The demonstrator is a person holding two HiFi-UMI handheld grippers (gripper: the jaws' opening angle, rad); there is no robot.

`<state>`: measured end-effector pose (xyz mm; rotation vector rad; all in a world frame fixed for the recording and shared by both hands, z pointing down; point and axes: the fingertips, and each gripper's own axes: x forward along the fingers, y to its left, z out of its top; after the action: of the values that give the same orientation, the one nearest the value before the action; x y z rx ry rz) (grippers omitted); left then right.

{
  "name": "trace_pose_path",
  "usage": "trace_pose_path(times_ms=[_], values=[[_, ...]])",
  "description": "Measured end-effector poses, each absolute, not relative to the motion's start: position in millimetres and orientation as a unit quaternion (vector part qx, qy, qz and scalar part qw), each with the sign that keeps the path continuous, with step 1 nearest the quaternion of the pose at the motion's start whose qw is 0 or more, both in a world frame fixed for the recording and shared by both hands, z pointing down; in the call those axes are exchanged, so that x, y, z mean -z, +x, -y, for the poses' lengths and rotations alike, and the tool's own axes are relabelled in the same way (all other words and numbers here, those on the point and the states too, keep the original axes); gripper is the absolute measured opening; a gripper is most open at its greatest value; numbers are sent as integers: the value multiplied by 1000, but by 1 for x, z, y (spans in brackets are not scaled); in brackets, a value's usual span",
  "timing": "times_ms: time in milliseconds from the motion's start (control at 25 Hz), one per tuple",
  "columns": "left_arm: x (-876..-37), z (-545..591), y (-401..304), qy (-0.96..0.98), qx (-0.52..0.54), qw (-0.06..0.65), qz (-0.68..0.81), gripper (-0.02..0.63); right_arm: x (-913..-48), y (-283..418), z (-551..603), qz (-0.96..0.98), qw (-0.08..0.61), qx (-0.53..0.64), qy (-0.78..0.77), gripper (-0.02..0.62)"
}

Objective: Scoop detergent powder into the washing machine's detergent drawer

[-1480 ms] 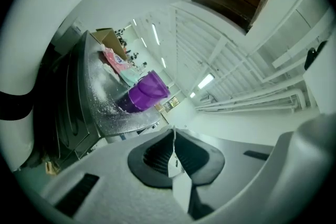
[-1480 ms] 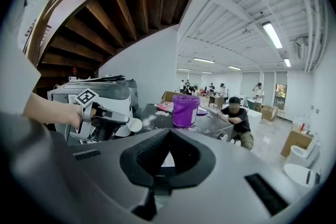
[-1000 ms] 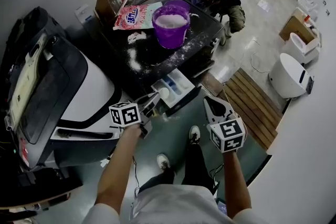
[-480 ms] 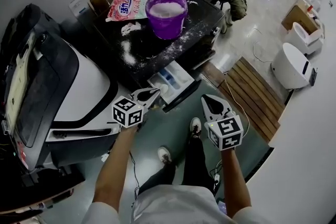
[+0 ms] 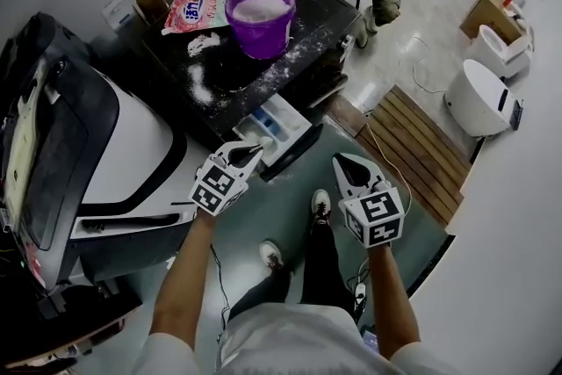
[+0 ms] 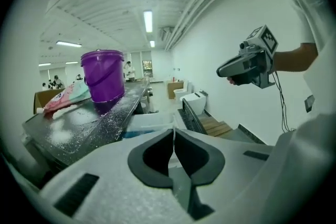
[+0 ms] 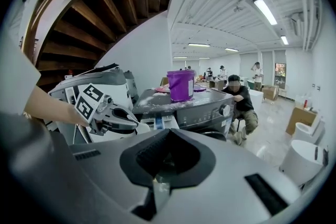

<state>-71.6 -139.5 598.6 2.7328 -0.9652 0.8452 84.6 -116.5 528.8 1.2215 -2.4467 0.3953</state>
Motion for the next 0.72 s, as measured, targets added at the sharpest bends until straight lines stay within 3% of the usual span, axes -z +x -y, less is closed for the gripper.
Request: trace_pose_path(times_ms=[720], values=[[-595, 132, -60, 873, -380, -156, 265, 14, -535, 108, 111, 857, 188, -151, 456, 6]])
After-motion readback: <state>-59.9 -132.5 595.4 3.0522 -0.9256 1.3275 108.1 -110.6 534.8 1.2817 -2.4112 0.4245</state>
